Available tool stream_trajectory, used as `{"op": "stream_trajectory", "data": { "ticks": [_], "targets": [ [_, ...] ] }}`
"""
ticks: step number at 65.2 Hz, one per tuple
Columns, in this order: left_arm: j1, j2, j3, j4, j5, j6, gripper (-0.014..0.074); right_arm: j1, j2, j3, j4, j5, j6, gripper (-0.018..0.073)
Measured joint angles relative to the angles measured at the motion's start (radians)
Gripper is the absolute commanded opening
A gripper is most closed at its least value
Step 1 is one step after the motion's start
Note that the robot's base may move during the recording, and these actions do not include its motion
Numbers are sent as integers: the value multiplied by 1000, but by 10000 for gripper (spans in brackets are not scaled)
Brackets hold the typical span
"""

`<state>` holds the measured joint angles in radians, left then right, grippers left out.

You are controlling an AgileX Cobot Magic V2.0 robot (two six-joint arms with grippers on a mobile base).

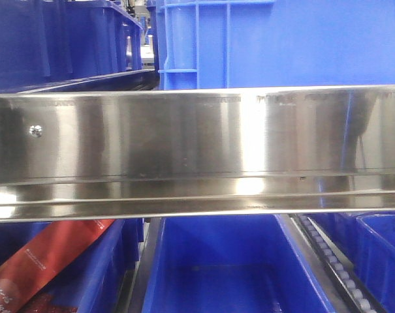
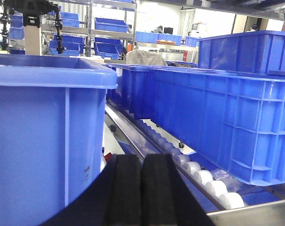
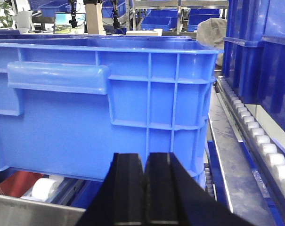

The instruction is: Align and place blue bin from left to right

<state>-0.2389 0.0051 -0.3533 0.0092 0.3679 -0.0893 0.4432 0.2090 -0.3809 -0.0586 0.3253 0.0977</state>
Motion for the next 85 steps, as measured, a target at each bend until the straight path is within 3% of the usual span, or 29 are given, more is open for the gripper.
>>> {"op": "stream_trajectory", "data": {
  "ticks": [30, 38, 46, 54, 64, 74, 85],
  "targets": [
    [9, 0, 7, 20, -2, 2, -111, 0, 0, 0, 0, 0, 0, -162],
    [99, 0, 33, 82, -8, 2, -111, 0, 0, 0, 0, -2, 0, -162],
    [214, 0, 106, 89, -46, 2, -111, 0, 0, 0, 0, -2, 0, -162],
    [315, 0, 223, 67, -166, 2, -111, 0, 0, 0, 0, -4, 0, -162],
    [396, 0, 345, 60, -336, 2, -111, 0, 0, 0, 0, -4, 0, -162],
    [394, 0, 353, 56, -359, 4, -111, 0, 0, 0, 0, -4, 0, -162],
    [339, 0, 354, 49, -368, 4, -111, 0, 0, 0, 0, -4, 0, -162]
  ]
}}
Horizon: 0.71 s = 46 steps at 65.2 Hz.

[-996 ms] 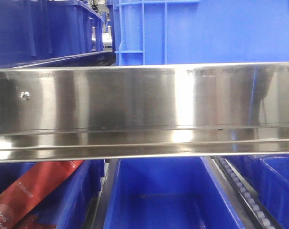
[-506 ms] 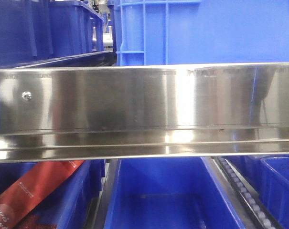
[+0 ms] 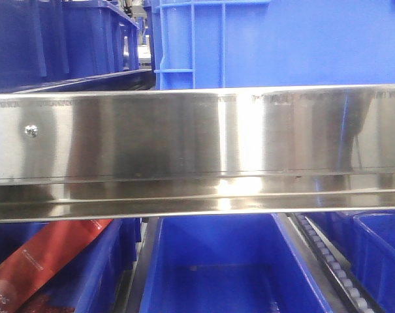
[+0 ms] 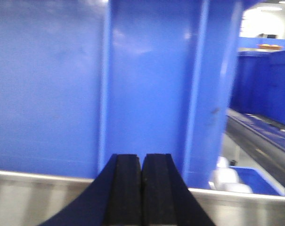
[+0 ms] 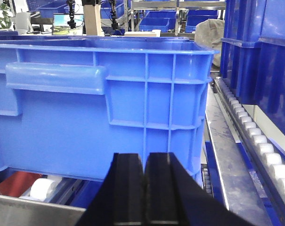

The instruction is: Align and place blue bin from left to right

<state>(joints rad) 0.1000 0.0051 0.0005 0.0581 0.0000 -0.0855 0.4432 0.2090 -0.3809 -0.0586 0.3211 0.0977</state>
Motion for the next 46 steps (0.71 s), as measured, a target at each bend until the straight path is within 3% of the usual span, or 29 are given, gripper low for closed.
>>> {"op": "stream_trajectory", "data": {
  "ticks": [11, 46],
  "targets": [
    [-48, 0, 0, 0, 32, 0, -111, 0, 0, 0, 0, 0, 0, -162],
    [-49, 0, 2, -4, 72, 0, -111, 0, 0, 0, 0, 0, 0, -162]
  ]
}}
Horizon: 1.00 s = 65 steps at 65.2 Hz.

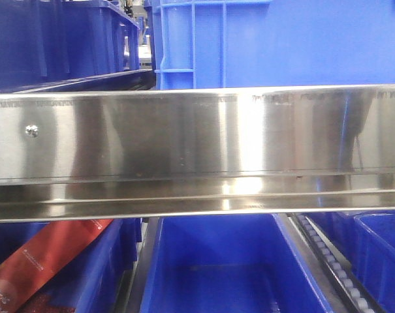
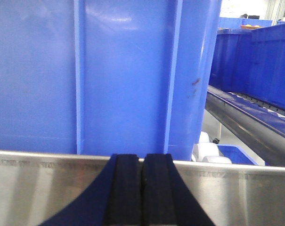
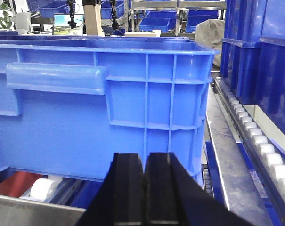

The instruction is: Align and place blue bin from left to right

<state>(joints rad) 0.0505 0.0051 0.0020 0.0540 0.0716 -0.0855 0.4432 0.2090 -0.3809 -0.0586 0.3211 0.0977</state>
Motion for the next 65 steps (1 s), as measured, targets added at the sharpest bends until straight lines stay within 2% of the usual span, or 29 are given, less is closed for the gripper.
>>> {"op": "stream_trajectory", "data": {
  "ticks": [55, 61, 65],
  "targets": [
    [0, 0, 0, 0, 0, 2, -111, -1, 0, 0, -3, -8, 0, -162],
    [0, 0, 0, 0, 2, 2, -111, -20, 0, 0, -3, -13, -4, -162],
    [0, 0, 0, 0, 2, 2, -111, -63, 0, 1, 3, -17, -23, -162]
  ]
}}
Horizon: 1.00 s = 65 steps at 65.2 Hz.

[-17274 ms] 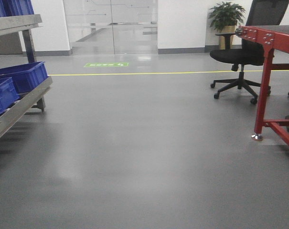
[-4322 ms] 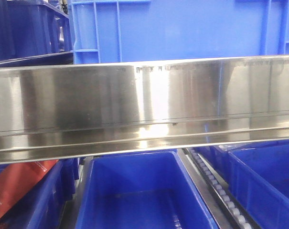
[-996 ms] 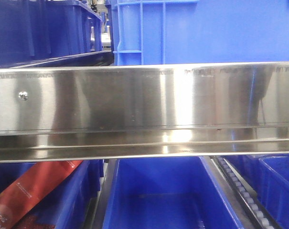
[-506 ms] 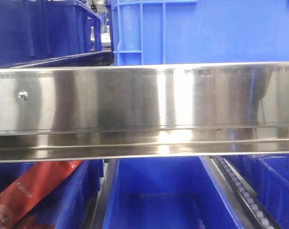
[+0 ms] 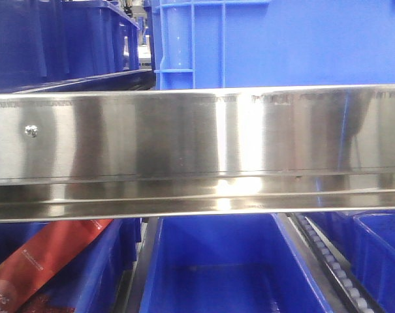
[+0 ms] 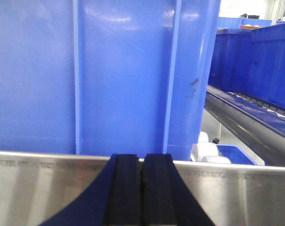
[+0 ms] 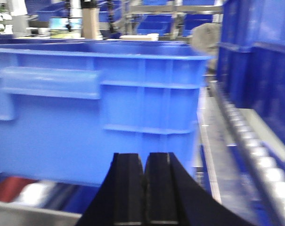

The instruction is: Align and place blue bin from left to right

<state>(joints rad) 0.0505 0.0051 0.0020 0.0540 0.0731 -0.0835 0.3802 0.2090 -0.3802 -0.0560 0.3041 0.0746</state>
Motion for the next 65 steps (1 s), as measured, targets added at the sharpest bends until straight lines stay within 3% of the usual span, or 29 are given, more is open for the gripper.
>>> {"op": "stream_trajectory", "data": {
  "ticks": [18, 36, 65],
  "targets": [
    [0, 0, 0, 0, 0, 0, -111, -196, -16, 138, 113, -161, -55, -162],
    [0, 0, 0, 0, 0, 0, -111, -206, -148, 366, 163, -272, -57, -162],
    [0, 0, 0, 0, 0, 0, -111, -206, -204, 380, 162, -243, -58, -162]
  ]
}}
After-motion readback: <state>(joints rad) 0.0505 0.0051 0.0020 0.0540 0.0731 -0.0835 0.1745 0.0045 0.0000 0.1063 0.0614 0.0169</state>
